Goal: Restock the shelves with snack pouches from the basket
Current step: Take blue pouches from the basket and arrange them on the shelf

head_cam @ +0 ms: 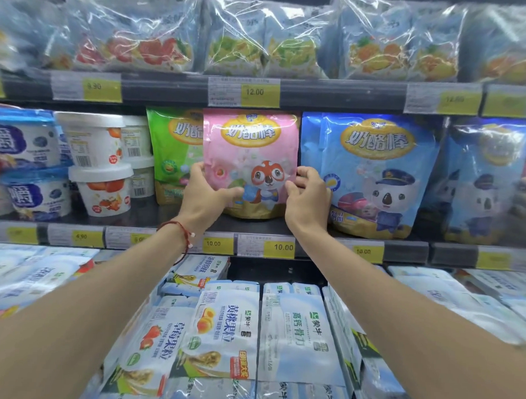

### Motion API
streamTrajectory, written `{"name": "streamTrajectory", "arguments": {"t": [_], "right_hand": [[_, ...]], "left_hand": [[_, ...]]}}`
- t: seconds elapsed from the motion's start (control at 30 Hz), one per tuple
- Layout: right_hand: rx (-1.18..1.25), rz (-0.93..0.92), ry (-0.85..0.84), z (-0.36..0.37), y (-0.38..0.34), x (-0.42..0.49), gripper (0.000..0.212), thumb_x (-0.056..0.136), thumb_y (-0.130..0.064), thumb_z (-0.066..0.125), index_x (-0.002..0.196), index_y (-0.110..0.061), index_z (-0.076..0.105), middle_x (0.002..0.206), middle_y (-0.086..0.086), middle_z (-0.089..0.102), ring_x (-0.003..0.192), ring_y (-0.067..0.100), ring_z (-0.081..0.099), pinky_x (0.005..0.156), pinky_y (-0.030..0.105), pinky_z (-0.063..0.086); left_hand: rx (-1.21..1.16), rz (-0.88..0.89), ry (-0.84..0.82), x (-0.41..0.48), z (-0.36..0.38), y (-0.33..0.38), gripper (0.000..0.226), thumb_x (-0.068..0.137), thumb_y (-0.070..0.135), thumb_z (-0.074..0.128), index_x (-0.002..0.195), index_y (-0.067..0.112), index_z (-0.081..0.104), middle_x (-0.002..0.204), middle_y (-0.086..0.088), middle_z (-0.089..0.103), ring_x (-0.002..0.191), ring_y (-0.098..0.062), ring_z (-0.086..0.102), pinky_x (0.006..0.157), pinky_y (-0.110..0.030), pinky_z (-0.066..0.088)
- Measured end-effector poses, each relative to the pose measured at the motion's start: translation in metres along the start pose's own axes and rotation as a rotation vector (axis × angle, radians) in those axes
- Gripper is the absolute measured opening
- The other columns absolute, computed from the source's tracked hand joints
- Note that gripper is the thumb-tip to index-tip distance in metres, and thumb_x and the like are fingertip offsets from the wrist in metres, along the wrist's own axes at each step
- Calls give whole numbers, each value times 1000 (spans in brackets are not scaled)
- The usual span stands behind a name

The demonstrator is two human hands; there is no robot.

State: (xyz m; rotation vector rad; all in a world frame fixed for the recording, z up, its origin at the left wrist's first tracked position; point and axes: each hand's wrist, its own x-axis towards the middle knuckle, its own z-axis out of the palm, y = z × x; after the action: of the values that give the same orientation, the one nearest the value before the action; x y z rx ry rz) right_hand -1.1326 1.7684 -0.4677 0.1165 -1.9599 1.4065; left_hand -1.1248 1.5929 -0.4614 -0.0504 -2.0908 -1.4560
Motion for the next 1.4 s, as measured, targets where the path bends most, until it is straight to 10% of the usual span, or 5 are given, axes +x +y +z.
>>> {"name": "streamTrajectory", "arguments": {"t": [0.47, 0.73, 0.93, 1.1, 1.4], "right_hand": [[-103, -164, -72, 2, 17, -8, 19, 95, -9, 64, 112, -16, 68, 104, -2, 74, 99, 16, 69, 91, 42, 58], [-141, -183, -334, 40, -7, -11, 13, 92, -13, 66, 104, -14, 70, 98, 0, 71, 95, 19, 66, 90, 42, 57], [-133, -133, -467, 83, -17, -12, 17, 89, -14, 68, 105, -14, 71, 97, 3, 71, 100, 24, 65, 95, 43, 55], [-179, -157, -519, 90, -11, -14, 23, 87, -17, 71, 110, -16, 70, 100, 3, 71, 99, 23, 68, 96, 42, 56], [-311, -76, -530, 105, -14, -7, 36, 92, -26, 70, 124, -10, 64, 119, 13, 67, 112, 30, 64, 102, 44, 52]], "left_hand": [[229, 60, 2, 24, 28, -15, 109, 65, 36, 89, 146, 8, 23, 145, -9, 40, 135, -24, 39, 114, -40, 34], [358, 87, 331, 29, -33, -24, 68, 82, 8, 71, 139, 2, 34, 138, -16, 35, 124, -30, 43, 111, -34, 34], [420, -127, 219, 37, -57, -43, 58, 93, 16, 62, 138, -2, 30, 144, -22, 37, 134, -36, 36, 109, -39, 30], [484, -68, 208, 43, -62, -52, 17, 95, 16, 58, 104, 2, 62, 104, -19, 65, 102, -35, 59, 79, -34, 42], [482, -139, 259, 35, -90, -56, 21, 96, 7, 42, 112, 4, 54, 110, -20, 58, 100, -37, 54, 78, -37, 40]]}}
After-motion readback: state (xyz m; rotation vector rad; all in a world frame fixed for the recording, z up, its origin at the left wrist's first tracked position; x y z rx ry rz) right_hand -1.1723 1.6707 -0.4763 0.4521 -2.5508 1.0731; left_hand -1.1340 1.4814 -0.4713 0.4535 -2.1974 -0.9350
